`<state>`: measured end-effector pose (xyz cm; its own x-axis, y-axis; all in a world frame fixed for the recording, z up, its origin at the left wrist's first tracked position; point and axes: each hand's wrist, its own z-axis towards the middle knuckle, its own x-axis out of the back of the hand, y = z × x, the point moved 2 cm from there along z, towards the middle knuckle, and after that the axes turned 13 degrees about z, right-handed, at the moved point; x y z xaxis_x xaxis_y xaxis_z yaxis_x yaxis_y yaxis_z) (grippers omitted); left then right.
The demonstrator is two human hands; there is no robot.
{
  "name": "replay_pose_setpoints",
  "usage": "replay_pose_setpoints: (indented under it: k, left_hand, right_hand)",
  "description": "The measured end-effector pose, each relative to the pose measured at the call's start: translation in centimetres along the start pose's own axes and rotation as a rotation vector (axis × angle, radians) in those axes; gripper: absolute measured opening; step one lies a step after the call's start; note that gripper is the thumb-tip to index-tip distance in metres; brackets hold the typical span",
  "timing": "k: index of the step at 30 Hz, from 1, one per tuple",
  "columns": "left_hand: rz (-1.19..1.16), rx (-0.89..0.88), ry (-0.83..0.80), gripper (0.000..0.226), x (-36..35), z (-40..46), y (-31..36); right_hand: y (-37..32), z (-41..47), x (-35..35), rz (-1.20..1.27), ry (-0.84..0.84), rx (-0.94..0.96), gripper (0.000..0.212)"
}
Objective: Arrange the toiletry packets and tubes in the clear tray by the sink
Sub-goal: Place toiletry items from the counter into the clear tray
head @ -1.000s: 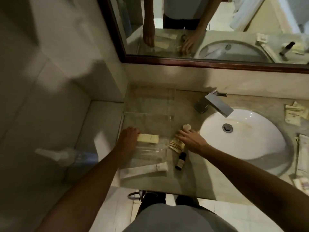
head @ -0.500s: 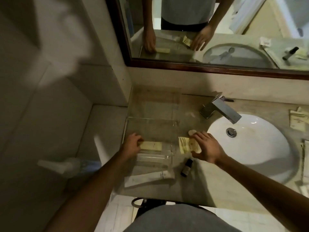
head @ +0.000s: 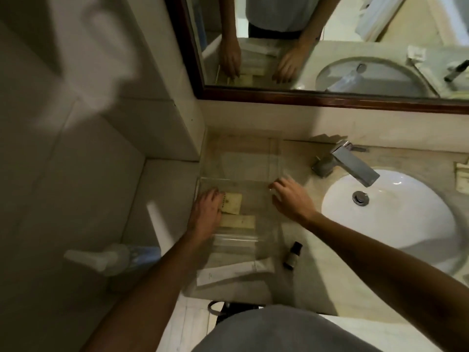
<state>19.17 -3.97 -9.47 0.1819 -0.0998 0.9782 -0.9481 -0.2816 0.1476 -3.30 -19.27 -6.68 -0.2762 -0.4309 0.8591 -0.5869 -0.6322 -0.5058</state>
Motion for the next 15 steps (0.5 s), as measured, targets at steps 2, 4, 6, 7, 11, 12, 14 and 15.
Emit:
replay_pose_setpoints:
  k: [2, 4, 6, 7, 11, 12, 14, 15]
  left_hand:
    - [0.036, -0.144, -0.073, 0.055, -1.2, 1.4, 0.2]
    - [0.094, -0.211, -0.138, 0.055, -2.0, 2.2, 0.0]
    - [0.144, -0.172, -0.177, 0.058, -2.2, 2.5, -0.5]
    - [0.163, -0.125, -0.181, 0.06, -2.1, 2.7, -0.7]
    - [0.215, 0.008, -0.103, 0.058, -0.7, 2.3, -0.2]
    - [0.183, 0.031, -0.057, 0.055, -0.5, 2.0, 0.0]
    - [0.099, 0.043, 0.019, 0.05, -0.7, 1.2, 0.7]
    - [0.058, 0.029, 0.041, 0.047, -0.9, 0.8, 1.2]
  right_hand:
    - [3.9, -2.7, 1.2, 0.025, 0.004, -0.058, 0.03]
    - [6.3, -4.5, 1.8, 0.0, -0.118, -0.162, 0.04]
    - [7.0, -5.4, 1.6, 0.01, -0.185, -0.221, 0.048]
    - [6.9, -5.6, 1.3, 0.041, -0.162, -0.229, 0.047]
    - [6.6, -5.8, 0.6, 0.145, -0.063, -0.281, 0.044]
    - [6.5, -5.9, 0.6, 0.187, -0.036, -0.306, 0.046]
    - [5.7, -6.1, 0.6, 0.314, 0.032, -0.312, 0.047]
    - [4.8, -6.1, 0.6, 0.359, 0.056, -0.261, 0.047]
